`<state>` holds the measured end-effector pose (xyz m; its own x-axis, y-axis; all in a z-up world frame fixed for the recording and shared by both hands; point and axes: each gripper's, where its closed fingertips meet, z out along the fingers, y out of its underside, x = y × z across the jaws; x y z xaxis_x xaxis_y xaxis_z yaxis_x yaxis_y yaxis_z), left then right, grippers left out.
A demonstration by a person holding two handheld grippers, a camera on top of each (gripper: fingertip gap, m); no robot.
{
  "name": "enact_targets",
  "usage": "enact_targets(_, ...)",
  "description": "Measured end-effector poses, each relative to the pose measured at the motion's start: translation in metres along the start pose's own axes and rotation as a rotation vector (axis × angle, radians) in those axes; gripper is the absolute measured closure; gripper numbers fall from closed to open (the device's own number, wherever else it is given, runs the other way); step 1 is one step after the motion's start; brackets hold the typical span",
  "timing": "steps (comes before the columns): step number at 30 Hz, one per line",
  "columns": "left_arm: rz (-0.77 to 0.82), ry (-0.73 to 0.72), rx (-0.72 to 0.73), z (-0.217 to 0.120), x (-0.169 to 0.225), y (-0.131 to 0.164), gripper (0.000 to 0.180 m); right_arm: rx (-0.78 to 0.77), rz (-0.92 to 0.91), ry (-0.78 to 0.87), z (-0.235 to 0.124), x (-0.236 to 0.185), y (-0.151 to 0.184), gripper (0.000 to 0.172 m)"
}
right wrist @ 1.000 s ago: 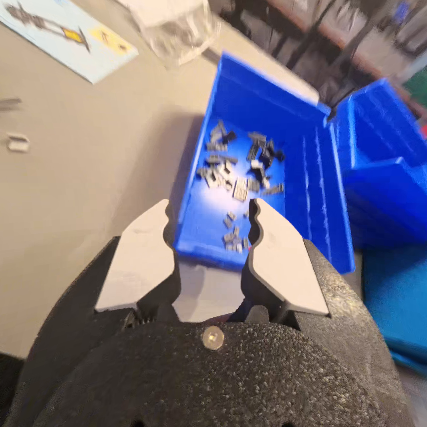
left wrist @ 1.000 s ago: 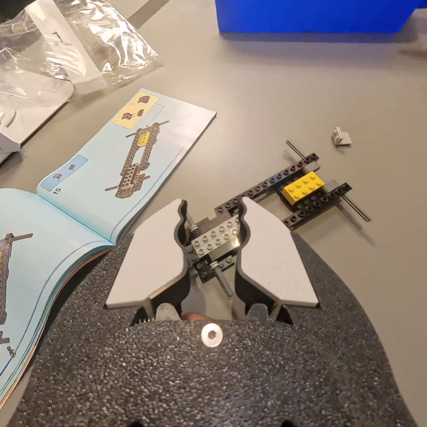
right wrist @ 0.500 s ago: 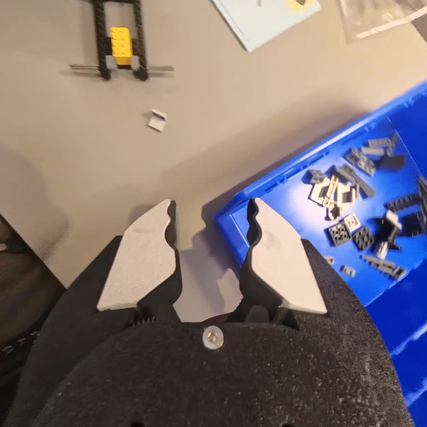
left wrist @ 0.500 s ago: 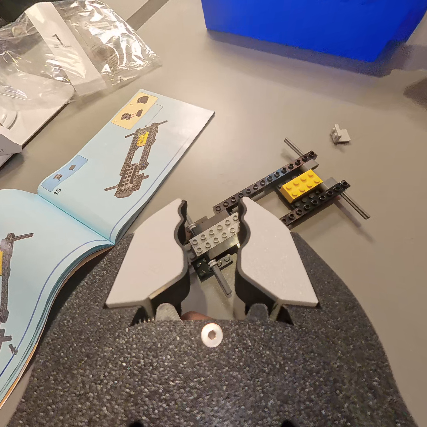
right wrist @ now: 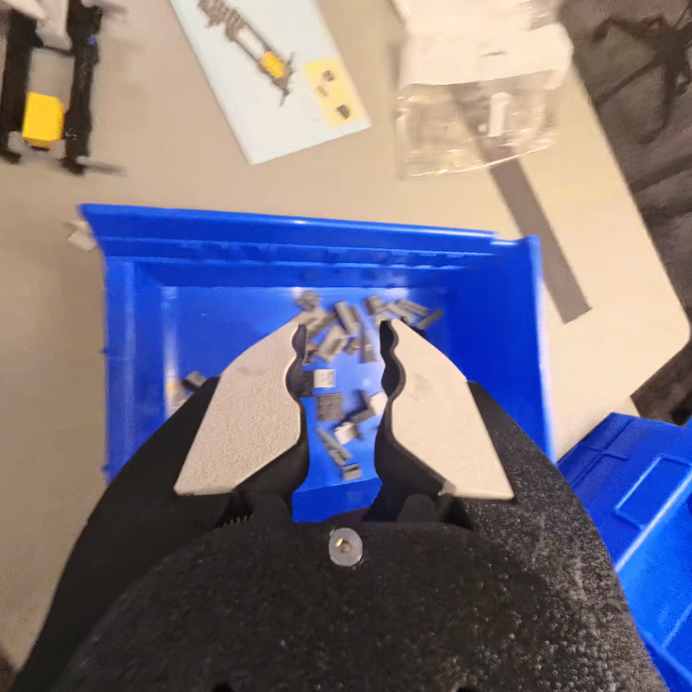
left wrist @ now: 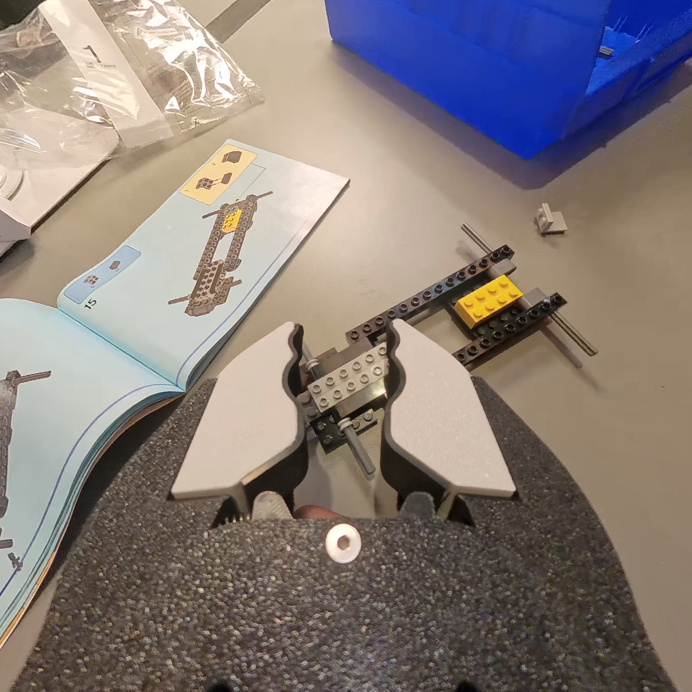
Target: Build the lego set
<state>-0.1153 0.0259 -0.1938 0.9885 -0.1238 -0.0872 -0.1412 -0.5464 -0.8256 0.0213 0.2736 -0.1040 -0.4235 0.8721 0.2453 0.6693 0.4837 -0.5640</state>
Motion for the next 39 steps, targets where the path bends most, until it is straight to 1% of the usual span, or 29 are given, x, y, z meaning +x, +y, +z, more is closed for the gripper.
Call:
enact_targets(2, -0.006, 0.003, 0.017, -0.001, -0.002, -0.002, 0.137, 0.087, 0.028, -0.028, -0.003, 0.035, 0.001, 0.139)
enact_targets(4, -0.007, 0.013, 0.063, -0.005, -0.003, -0.008, 0.137, 0.179, 0.037, -0.113, 0.002, 0.050, 0.001, 0.142)
enact_targets(6, -0.017, 0.025, 0.128, -0.011, -0.005, -0.015, 0.137, 0.211, 0.057, -0.149, 0.013, 0.060, 0.007, 0.142)
enact_targets(8, -0.035, 0.017, 0.179, -0.016, -0.010, -0.021, 0.137, 0.179, 0.105, -0.128, 0.026, 0.069, 0.019, 0.142)
enact_targets(9, -0.041, 0.013, 0.198, -0.018, -0.012, -0.023, 0.137, 0.160, 0.121, -0.099, 0.027, 0.073, 0.022, 0.142)
enact_targets(11, -0.030, 0.006, 0.227, -0.020, -0.013, -0.026, 0.137, 0.177, 0.081, -0.016, 0.018, 0.079, 0.020, 0.142)
enact_targets(13, -0.023, 0.003, 0.220, -0.018, -0.013, -0.027, 0.137, 0.186, 0.077, 0.014, 0.007, 0.078, 0.021, 0.142)
enact_targets(15, -0.019, 0.010, 0.199, -0.014, -0.013, -0.025, 0.137, 0.189, 0.098, 0.017, -0.002, 0.073, 0.029, 0.142)
enact_targets(18, -0.006, 0.007, 0.217, -0.013, -0.011, -0.029, 0.137, 0.174, 0.130, 0.025, -0.008, 0.071, 0.047, 0.142)
enact_targets(21, 0.007, 0.019, 0.227, -0.013, -0.007, -0.035, 0.138, 0.181, 0.175, 0.000, -0.013, 0.069, 0.055, 0.143)
enact_targets(26, 0.023, 0.055, 0.242, -0.007, 0.008, -0.047, 0.138, 0.159, 0.169, -0.069, -0.006, 0.059, 0.068, 0.142)
enact_targets(32, 0.117, 0.009, 0.180, 0.000, 0.024, -0.037, 0.140, 0.144, 0.148, -0.117, 0.006, 0.055, 0.082, 0.142)
enact_targets(36, 0.100, 0.029, 0.159, 0.001, 0.033, -0.031, 0.142, 0.201, 0.175, -0.139, 0.003, 0.057, 0.077, 0.143)
enact_targets(39, 0.122, 0.019, 0.140, 0.004, 0.034, -0.029, 0.142, 0.204, 0.170, -0.141, 0.003, 0.057, 0.077, 0.143)
